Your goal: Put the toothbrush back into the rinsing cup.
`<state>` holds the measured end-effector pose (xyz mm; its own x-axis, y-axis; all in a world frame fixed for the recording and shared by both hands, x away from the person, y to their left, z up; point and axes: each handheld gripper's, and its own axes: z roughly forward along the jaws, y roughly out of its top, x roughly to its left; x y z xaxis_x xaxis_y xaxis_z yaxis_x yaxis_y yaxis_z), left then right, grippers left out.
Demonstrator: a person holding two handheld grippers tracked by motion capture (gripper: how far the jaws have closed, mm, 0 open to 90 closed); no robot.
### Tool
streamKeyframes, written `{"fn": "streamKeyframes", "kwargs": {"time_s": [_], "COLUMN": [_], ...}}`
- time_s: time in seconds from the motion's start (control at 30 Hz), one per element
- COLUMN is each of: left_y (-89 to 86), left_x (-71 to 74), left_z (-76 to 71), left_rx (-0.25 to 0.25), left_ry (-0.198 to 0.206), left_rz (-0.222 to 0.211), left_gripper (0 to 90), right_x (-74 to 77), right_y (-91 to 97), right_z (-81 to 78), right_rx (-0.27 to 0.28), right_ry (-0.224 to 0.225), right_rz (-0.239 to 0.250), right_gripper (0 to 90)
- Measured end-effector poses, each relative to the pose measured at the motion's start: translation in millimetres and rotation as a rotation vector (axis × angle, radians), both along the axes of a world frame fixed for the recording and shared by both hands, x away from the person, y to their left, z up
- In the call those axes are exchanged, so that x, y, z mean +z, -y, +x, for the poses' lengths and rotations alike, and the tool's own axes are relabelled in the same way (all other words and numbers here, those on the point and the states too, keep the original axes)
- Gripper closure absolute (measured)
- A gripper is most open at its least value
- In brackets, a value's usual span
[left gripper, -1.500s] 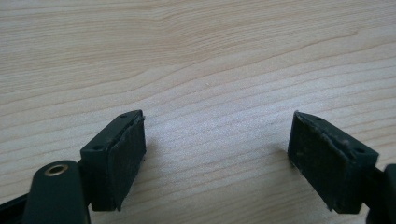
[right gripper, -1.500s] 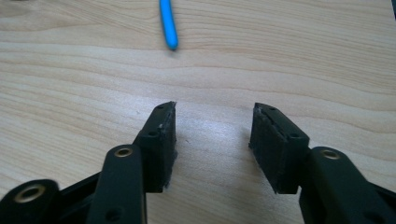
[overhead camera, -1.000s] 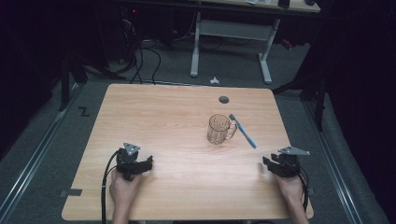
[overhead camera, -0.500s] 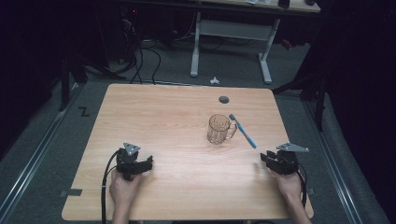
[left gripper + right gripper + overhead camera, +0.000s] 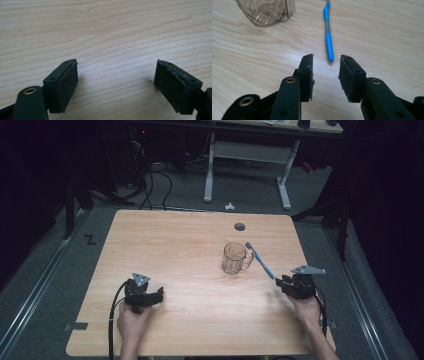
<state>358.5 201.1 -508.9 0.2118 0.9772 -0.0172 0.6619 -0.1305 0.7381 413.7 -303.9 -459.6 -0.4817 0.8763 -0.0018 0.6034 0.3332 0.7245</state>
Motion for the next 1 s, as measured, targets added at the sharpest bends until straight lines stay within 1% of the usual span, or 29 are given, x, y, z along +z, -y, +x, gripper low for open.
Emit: {"fn": "streamKeyframes", "kwargs": {"time_s": [0.03,0.07,0.1,0.27,0.37,0.43,0.5,0.53,0.63,0.7,0.77,0.87,0.9,0.93,1.0], "left_y": [0.0,0.0,0.0,0.2,0.2,0.2,0.2,0.2,0.0,0.0,0.0,0.0,0.0,0.0,0.0], "left_x": [0.0,0.0,0.0,0.0,0.0,0.0,-0.1,0.0,0.0,0.0,0.0,0.0,0.0,0.0,0.0], "left_z": [0.0,0.0,0.0,0.0,0.0,0.0,0.0,0.0,0.0,0.0,0.0,0.0,0.0,0.0,0.0], "left_rx": [0.0,0.0,-0.002,-0.002,-0.002,-0.002,-0.002,-0.002,-0.002,-0.002,-0.002,-0.002,-0.002,-0.002,-0.002], "left_ry": [0.0,0.0,0.0,0.0,0.0,0.0,0.001,0.0,0.0,0.0,0.0,0.0,0.0,0.0,0.0], "left_rz": [0.001,0.001,0.002,0.004,0.004,0.004,0.004,0.004,0.003,0.002,0.002,0.002,0.002,0.002,0.002], "left_gripper": [19.8,19.8,19.8,19.8,19.8,19.8,19.8,19.8,19.8,19.7,19.7,19.7,19.7,19.7,19.7], "right_x": [0.8,0.8,1.4,5.5,8.6,10.7,11.5,12.2,14.1,16.5,18.4,21.8,23.6,25.6,28.0], "right_y": [-2.5,-2.5,-5.2,-7.2,-8.5,-9.8,-9.9,-10.3,-11.1,-11.4,-12.3,-13.2,-14.0,-14.8,-17.1], "right_z": [3.4,3.4,6.2,11.2,16.7,19.6,21.2,25.0,30.2,32.7,34.9,37.6,38.8,40.7,43.7], "right_rx": [0.009,0.009,0.014,0.025,0.033,0.042,0.046,0.049,0.047,0.047,0.044,0.047,0.048,0.053,0.058], "right_ry": [-0.004,-0.004,-0.01,-0.008,-0.025,-0.022,-0.023,-0.034,-0.048,-0.048,-0.048,-0.048,-0.041,-0.047,-0.043], "right_rz": [-0.009,-0.009,-0.023,-0.019,-0.021,-0.031,-0.026,-0.035,-0.042,-0.038,-0.048,-0.046,-0.049,-0.044,-0.057], "right_gripper": [65.6,65.6,66.2,66.6,66.7,66.6,66.6,66.7,66.7,66.9,67.0,67.0,67.1,67.1,67.1]}}
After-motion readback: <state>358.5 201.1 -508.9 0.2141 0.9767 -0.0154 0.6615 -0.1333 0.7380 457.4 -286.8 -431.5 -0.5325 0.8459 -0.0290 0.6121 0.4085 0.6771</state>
